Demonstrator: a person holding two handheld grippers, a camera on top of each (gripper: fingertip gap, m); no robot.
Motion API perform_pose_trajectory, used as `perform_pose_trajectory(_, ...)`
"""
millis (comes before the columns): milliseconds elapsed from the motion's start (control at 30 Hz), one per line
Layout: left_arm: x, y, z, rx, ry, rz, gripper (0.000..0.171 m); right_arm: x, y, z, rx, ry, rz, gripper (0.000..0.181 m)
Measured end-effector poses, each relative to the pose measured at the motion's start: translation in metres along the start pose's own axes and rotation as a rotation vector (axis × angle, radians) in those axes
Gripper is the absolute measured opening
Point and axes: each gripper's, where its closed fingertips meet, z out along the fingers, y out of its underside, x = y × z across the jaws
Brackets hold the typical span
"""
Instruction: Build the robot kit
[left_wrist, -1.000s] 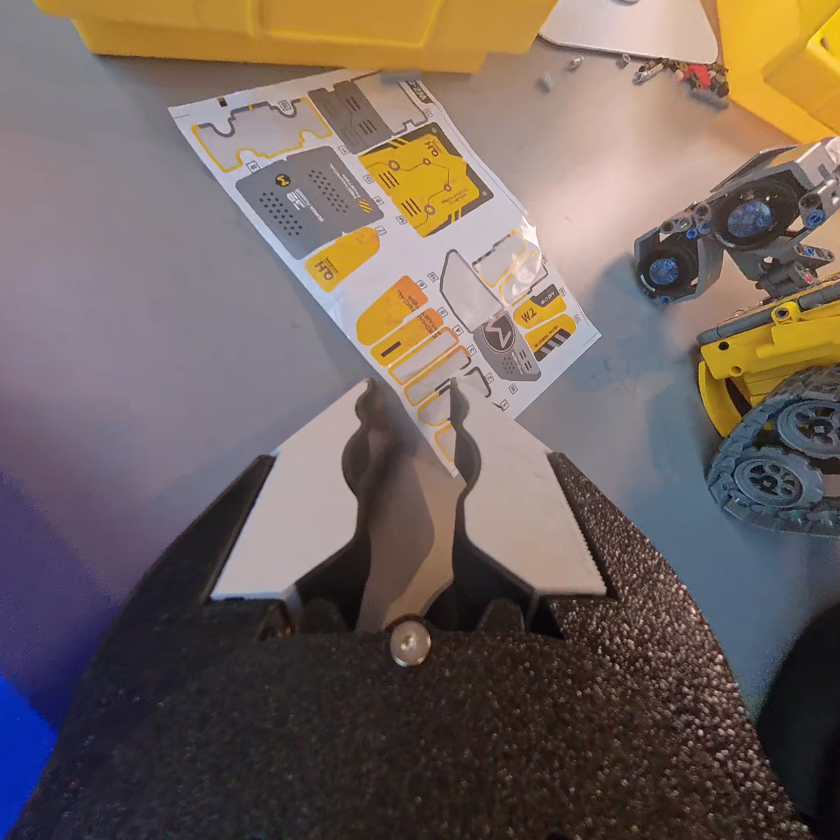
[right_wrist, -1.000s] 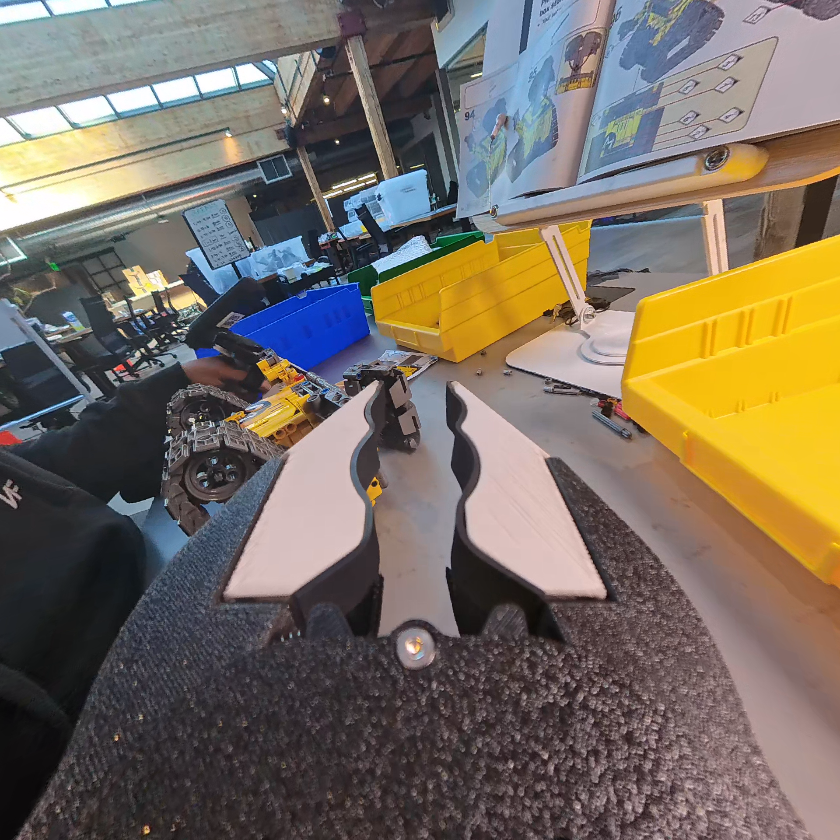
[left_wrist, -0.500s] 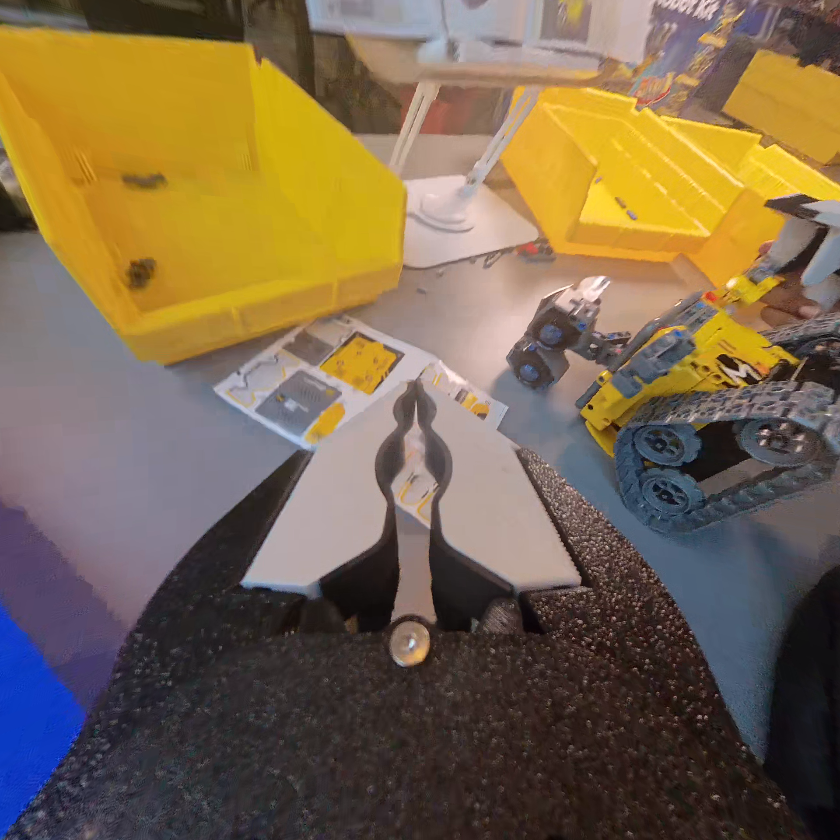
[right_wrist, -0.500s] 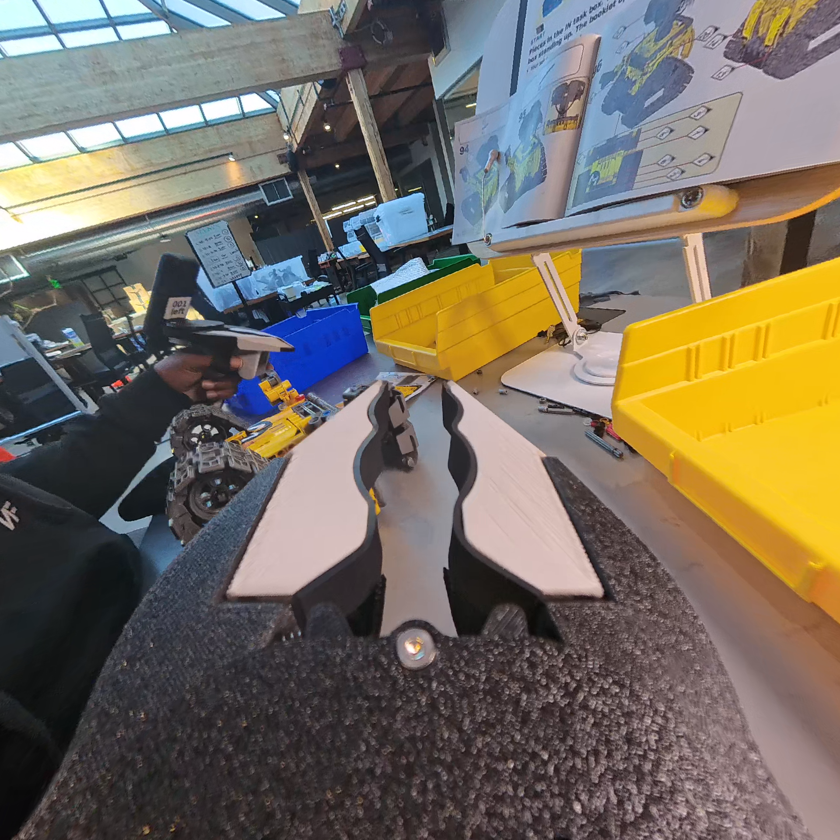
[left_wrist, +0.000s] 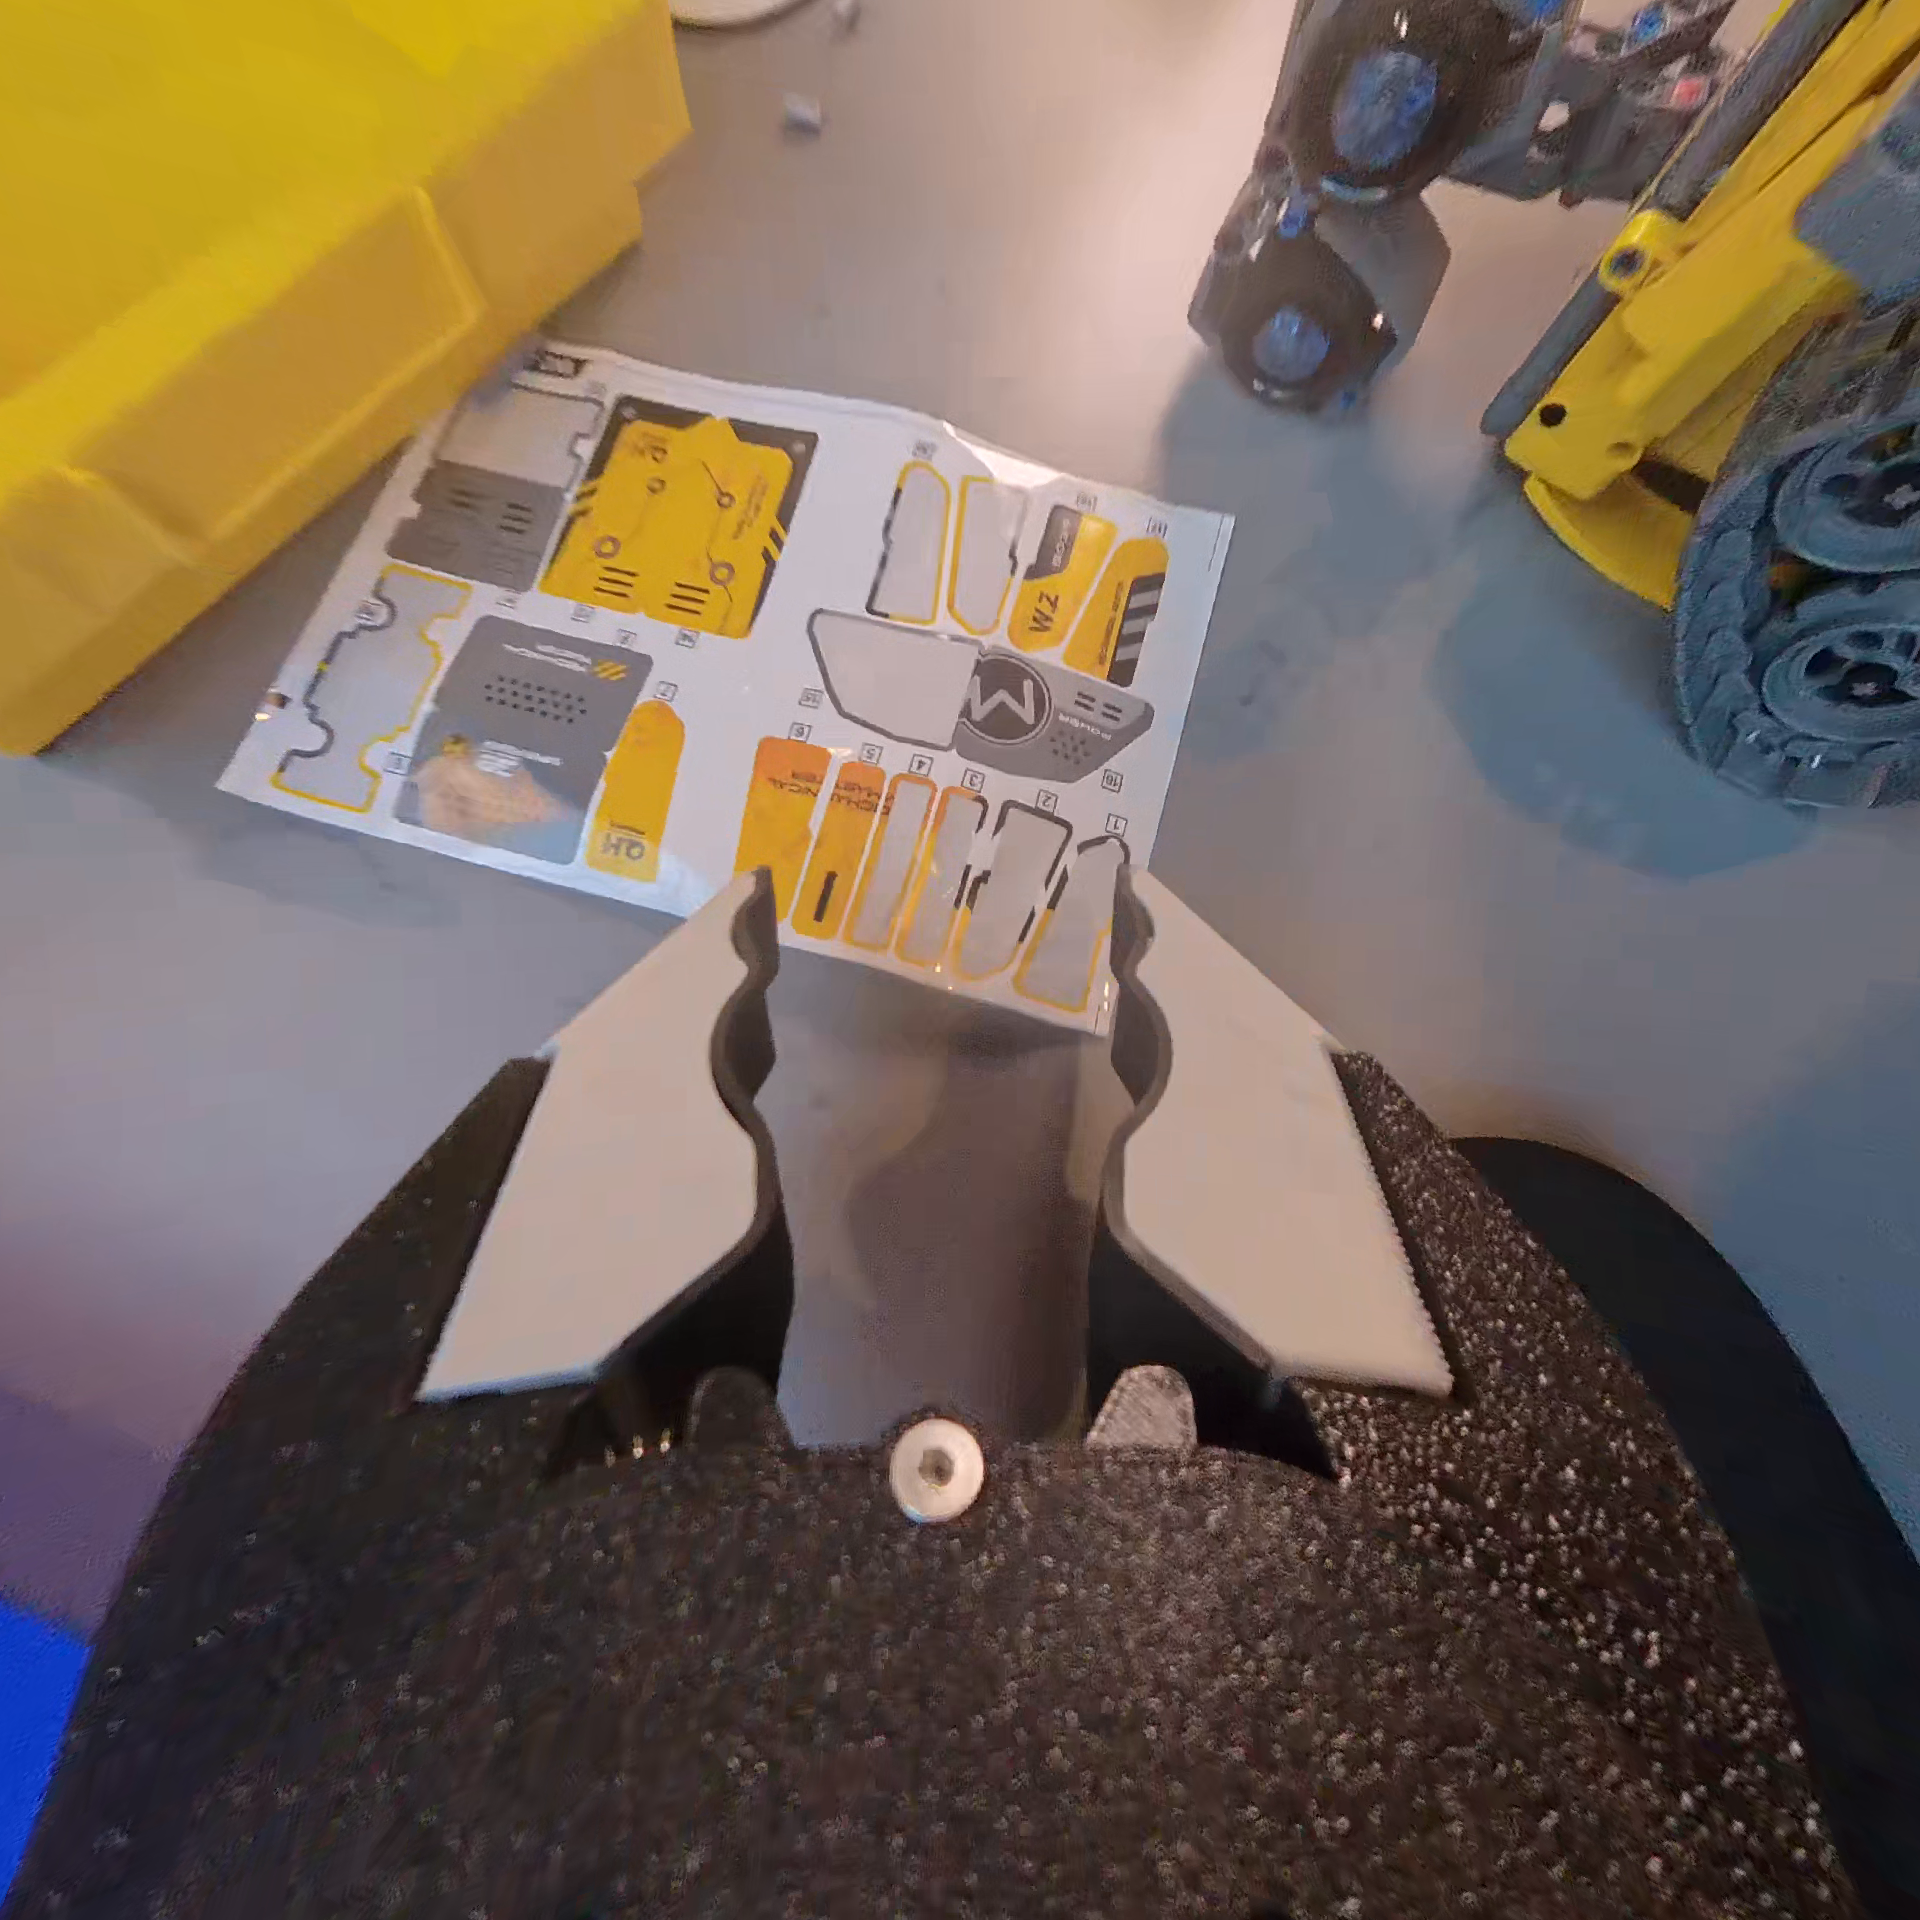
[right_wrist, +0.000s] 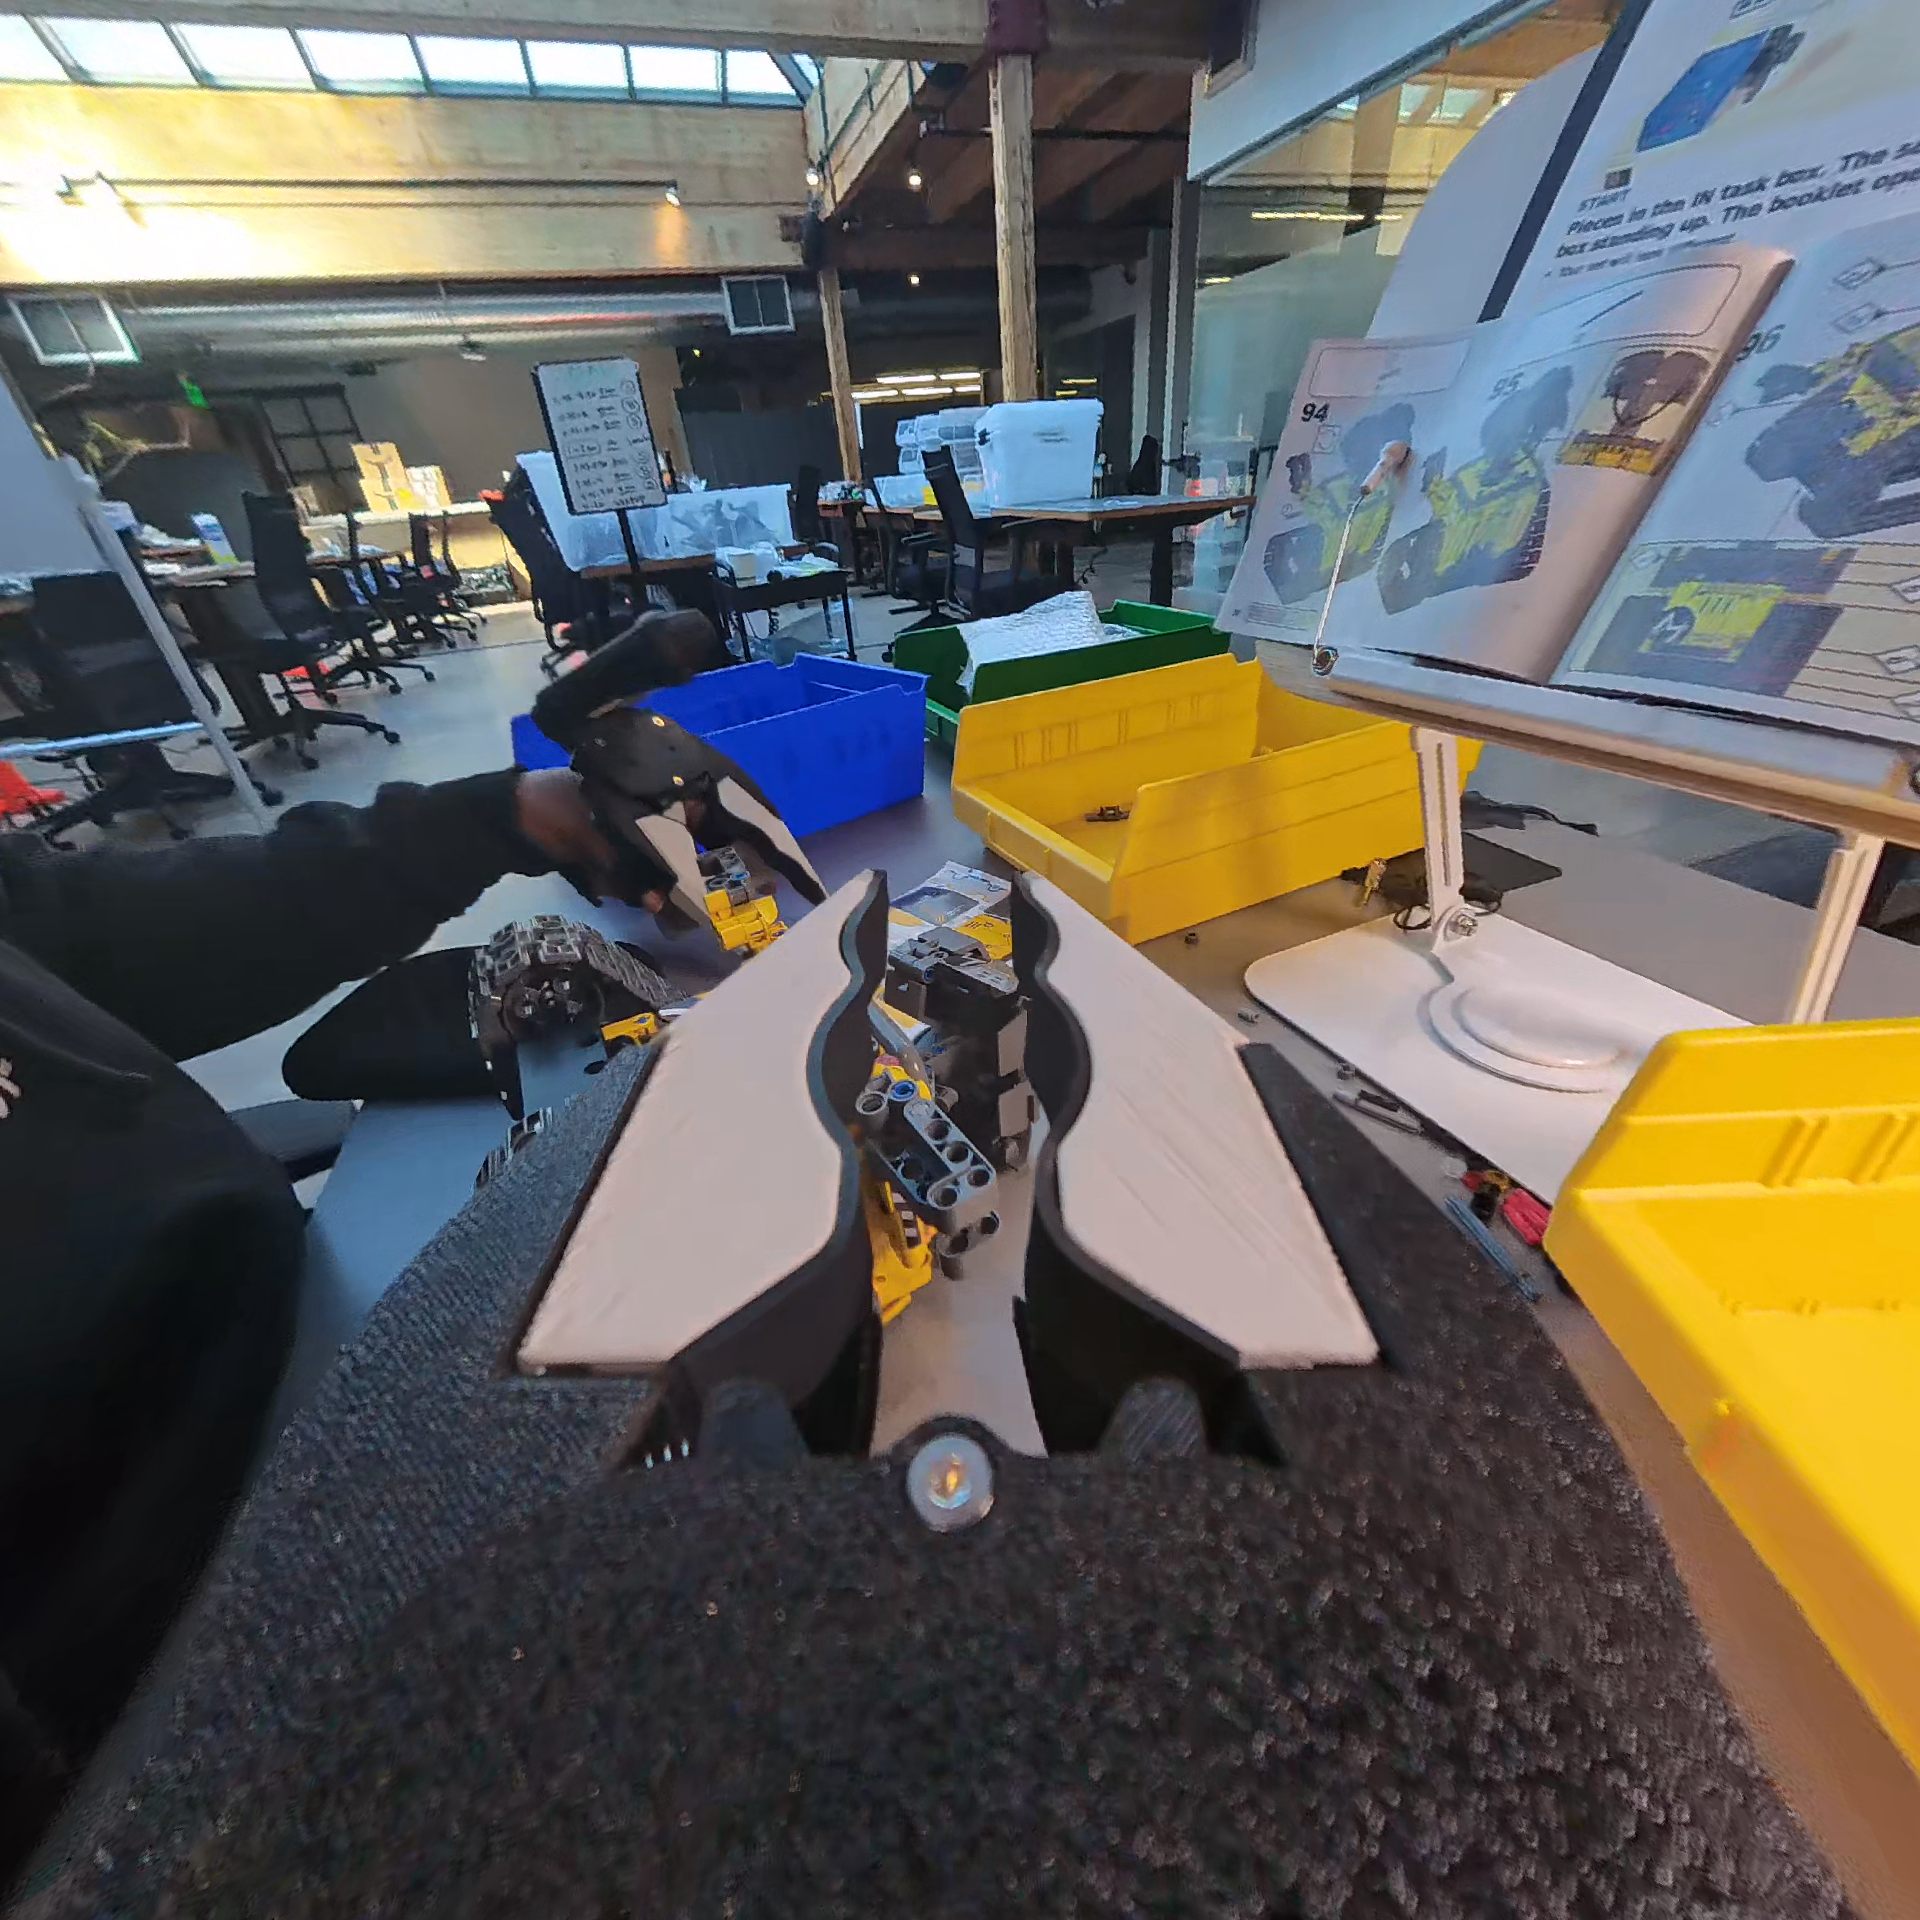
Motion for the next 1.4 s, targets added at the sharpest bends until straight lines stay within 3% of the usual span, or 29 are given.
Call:
perform_pose_trajectory(67,0.000,0.007,0.011,-0.053,-0.004,0.053,0.053,0.002,0.001,-0.002,0.016,0.001,0.035,0.023)
perform_pose_trajectory(133,0.003,0.007,0.014,-0.071,0.012,0.067,0.025,0.005,0.004,-0.005,0.020,0.015,0.052,0.023)
perform_pose_trajectory(233,-0.003,0.005,0.010,-0.083,-0.051,0.123,0.002,0.009,0.007,-0.010,0.021,0.024,0.082,0.023)
perform_pose_trajectory(333,-0.005,-0.011,-0.006,-0.020,-0.142,0.195,0.000,0.010,0.004,-0.009,0.021,0.015,0.091,0.023)
perform_pose_trajectory(533,-0.002,-0.090,-0.074,0.200,-0.390,0.437,0.000,-0.013,-0.018,0.024,-0.071,-0.081,-0.076,0.025)
perform_pose_trajectory(667,0.019,-0.154,-0.104,0.328,-0.533,0.685,0.000,-0.024,-0.035,0.066,-0.185,-0.052,-0.272,0.043)
perform_pose_trajectory(767,0.037,-0.191,-0.106,0.414,-0.629,0.862,0.000,-0.029,-0.050,0.093,-0.210,-0.111,-0.067,0.061)
perform_pose_trajectory(833,0.051,-0.207,-0.100,0.463,-0.662,0.953,0.000,-0.026,-0.049,0.105,-0.231,-0.136,0.005,0.058)
perform_pose_trajectory(900,0.064,-0.217,-0.092,0.511,-0.682,1.029,0.000,-0.025,-0.052,0.111,-0.196,-0.163,0.028,0.043)
perform_pose_trajectory(967,0.072,-0.223,-0.086,0.553,-0.683,1.058,0.000,-0.028,-0.064,0.108,-0.107,-0.225,0.028,0.003)
perform_pose_trajectory(1033,0.080,-0.230,-0.090,0.668,-0.586,0.962,0.003,-0.032,-0.070,0.099,-0.033,-0.275,-0.095,0.000)
perform_pose_trajectory(1067,0.086,-0.234,-0.095,0.752,-0.472,0.859,0.008,-0.034,-0.073,0.092,0.004,-0.288,-0.172,0.000)
perform_pose_trajectory(1167,0.095,-0.244,-0.113,0.925,0.010,0.446,0.035,-0.039,-0.093,0.069,0.165,-0.350,-0.252,0.000)
perform_pose_trajectory(1233,0.101,-0.249,-0.119,0.944,0.340,0.233,0.045,-0.042,-0.107,0.054,0.249,-0.397,-0.265,0.000)
perform_pose_trajectory(1300,0.118,-0.253,-0.121,0.907,0.627,0.120,0.048,-0.047,-0.110,0.046,0.278,-0.429,-0.305,0.000)
perform_pose_trajectory(1400,0.143,-0.262,-0.120,0.850,0.863,0.076,0.034,-0.049,-0.111,0.040,0.308,-0.413,-0.390,0.000)
